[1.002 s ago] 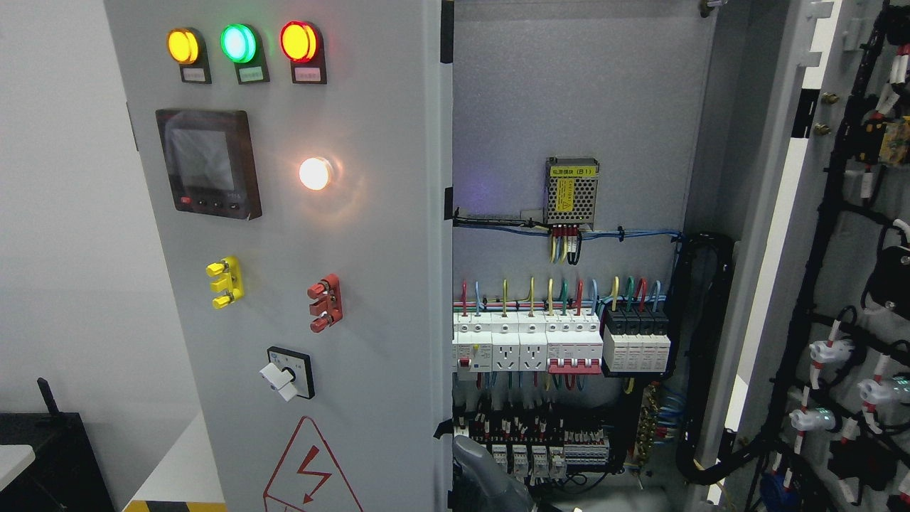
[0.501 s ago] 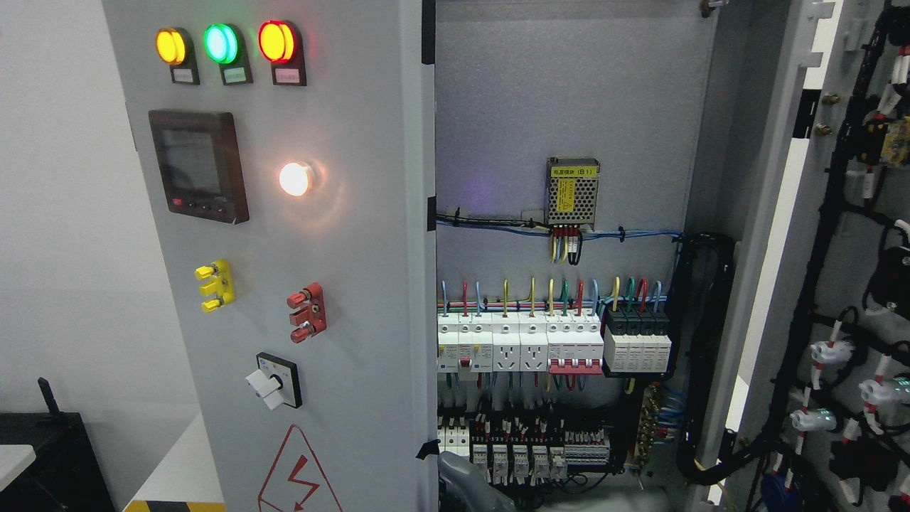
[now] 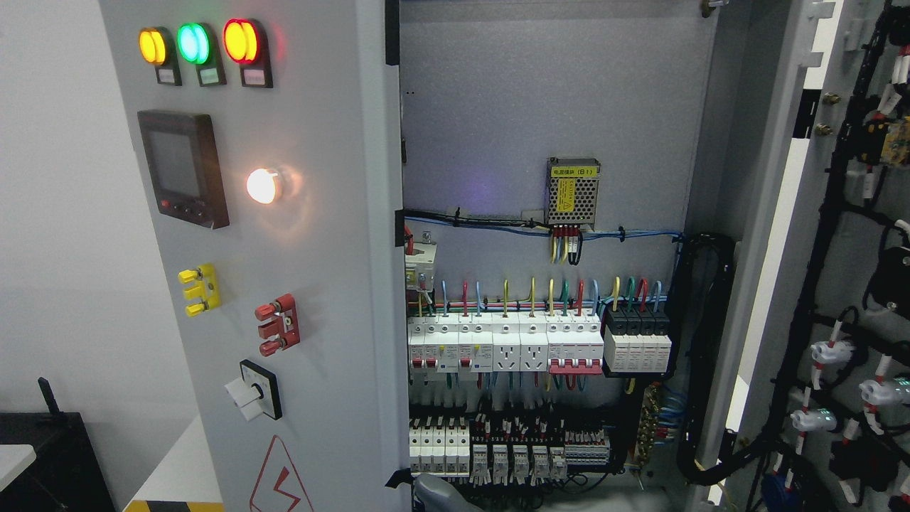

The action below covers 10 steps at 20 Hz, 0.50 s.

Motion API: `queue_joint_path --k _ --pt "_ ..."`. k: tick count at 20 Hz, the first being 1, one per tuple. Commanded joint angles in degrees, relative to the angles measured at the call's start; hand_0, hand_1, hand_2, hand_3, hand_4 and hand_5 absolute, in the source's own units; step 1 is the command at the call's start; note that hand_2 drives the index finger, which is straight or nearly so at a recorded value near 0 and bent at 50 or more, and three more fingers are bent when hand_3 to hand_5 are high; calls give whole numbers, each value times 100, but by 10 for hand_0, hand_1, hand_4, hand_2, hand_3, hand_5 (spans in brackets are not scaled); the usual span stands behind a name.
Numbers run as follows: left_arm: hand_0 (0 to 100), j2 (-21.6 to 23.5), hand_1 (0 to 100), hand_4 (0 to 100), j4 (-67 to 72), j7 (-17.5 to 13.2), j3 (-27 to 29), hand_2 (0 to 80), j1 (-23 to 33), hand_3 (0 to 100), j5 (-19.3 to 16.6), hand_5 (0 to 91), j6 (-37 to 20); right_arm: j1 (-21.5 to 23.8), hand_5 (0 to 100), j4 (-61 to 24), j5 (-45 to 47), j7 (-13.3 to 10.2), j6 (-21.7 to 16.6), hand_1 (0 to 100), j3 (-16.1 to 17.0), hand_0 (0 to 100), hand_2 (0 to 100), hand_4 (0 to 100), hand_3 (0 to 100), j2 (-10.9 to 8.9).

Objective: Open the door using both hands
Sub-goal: 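Pull the indicator-light door outward toward the robot with the right hand, then sweep the right arm outward to swing the indicator-light door wide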

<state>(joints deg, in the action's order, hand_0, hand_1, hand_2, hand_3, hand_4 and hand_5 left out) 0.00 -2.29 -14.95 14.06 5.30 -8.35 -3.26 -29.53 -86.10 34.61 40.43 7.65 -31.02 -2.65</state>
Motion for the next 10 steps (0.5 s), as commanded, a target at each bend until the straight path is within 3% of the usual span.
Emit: queue_joint_path --k 1,10 --pt "0 -123 0 31 0 1 0 0 -2 0 0 0 0 43 0 -310 308 53 -9 0 -326 107 0 0 0 19" --pt "0 -123 0 31 0 1 0 0 -2 0 0 0 0 43 0 -425 327 44 -9 0 -668 107 0 0 0 27"
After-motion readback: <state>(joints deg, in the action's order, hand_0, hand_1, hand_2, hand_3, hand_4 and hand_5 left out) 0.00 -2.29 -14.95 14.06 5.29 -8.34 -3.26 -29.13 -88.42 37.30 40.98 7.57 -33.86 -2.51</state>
